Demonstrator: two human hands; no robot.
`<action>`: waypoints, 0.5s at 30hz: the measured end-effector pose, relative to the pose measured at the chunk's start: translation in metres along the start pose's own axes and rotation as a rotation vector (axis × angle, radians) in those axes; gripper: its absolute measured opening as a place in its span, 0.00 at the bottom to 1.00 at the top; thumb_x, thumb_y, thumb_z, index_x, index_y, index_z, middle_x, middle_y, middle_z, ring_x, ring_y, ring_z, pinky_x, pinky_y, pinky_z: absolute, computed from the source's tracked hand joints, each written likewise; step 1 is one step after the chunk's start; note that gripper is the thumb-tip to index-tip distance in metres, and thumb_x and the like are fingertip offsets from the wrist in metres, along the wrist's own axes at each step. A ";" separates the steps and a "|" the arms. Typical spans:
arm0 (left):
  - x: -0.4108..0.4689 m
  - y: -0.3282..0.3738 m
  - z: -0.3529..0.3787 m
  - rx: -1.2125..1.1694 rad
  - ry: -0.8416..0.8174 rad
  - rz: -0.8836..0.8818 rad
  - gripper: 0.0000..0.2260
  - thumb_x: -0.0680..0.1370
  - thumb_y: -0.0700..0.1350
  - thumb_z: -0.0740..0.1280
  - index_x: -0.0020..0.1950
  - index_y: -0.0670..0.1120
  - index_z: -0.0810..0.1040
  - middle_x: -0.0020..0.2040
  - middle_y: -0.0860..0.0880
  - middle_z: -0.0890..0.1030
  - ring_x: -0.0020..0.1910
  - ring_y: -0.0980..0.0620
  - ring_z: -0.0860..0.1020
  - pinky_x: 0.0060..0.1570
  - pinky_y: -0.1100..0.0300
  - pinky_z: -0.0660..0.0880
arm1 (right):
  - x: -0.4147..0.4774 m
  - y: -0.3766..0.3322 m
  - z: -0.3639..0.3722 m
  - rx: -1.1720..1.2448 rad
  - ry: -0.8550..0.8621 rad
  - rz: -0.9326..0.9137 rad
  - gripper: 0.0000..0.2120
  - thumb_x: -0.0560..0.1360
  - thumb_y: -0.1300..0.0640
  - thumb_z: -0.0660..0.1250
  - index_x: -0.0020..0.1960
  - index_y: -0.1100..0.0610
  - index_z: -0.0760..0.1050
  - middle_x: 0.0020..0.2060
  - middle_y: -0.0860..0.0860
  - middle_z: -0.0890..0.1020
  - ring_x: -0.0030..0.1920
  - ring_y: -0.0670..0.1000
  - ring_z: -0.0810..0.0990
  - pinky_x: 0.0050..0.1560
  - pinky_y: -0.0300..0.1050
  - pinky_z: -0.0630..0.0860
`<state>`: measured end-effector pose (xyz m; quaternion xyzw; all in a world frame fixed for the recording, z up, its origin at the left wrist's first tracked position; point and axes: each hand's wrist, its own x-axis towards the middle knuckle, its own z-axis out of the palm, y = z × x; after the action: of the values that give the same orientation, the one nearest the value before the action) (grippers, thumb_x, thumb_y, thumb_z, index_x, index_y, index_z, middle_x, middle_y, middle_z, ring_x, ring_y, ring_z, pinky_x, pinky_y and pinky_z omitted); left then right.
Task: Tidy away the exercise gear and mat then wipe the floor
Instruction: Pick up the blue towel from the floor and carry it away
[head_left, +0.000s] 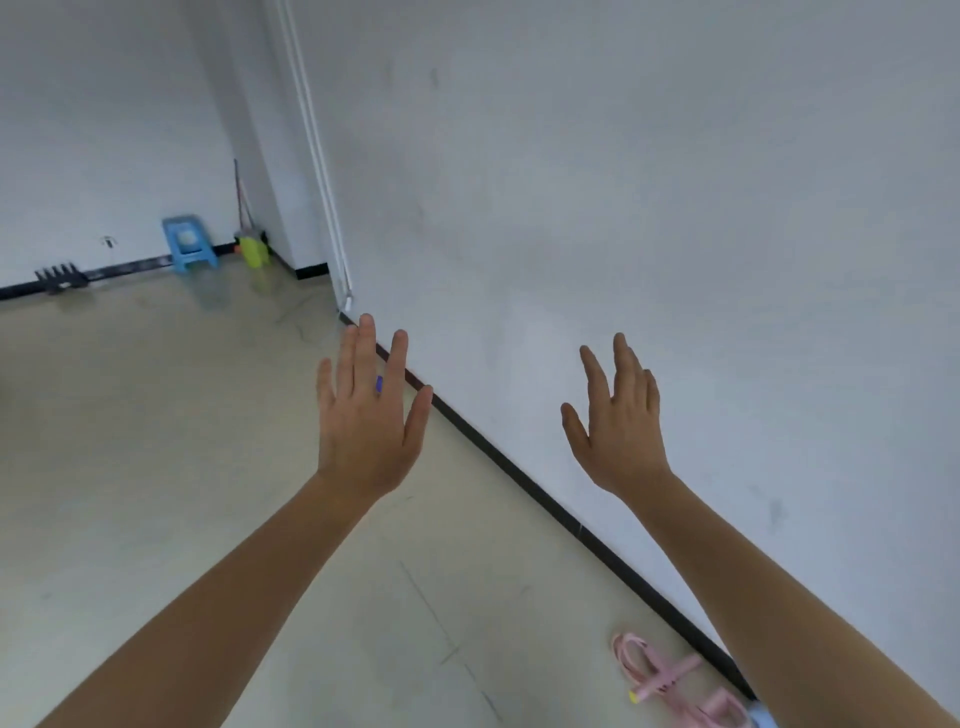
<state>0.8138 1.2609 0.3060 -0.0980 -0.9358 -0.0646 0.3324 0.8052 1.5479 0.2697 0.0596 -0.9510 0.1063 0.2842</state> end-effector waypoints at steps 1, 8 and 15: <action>-0.002 -0.027 0.001 0.018 -0.007 -0.027 0.27 0.82 0.56 0.53 0.78 0.43 0.61 0.79 0.36 0.56 0.77 0.37 0.56 0.69 0.35 0.61 | 0.011 -0.024 0.014 0.002 -0.025 -0.030 0.32 0.80 0.47 0.60 0.79 0.58 0.56 0.78 0.66 0.54 0.77 0.66 0.58 0.73 0.65 0.61; -0.005 -0.171 0.041 0.093 -0.117 -0.217 0.29 0.82 0.57 0.52 0.79 0.43 0.57 0.79 0.36 0.54 0.78 0.37 0.54 0.72 0.34 0.58 | 0.089 -0.140 0.117 0.055 -0.136 -0.187 0.34 0.79 0.48 0.63 0.80 0.56 0.53 0.79 0.64 0.51 0.78 0.64 0.54 0.75 0.63 0.57; 0.066 -0.287 0.131 0.203 -0.214 -0.249 0.29 0.82 0.58 0.50 0.79 0.44 0.57 0.79 0.37 0.53 0.78 0.37 0.54 0.71 0.34 0.59 | 0.203 -0.197 0.260 0.106 -0.190 -0.259 0.31 0.81 0.44 0.54 0.80 0.56 0.56 0.79 0.63 0.52 0.78 0.63 0.55 0.76 0.63 0.57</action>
<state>0.6186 1.0152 0.2314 0.0464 -0.9724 0.0002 0.2289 0.5334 1.2841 0.2026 0.2062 -0.9511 0.1127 0.2006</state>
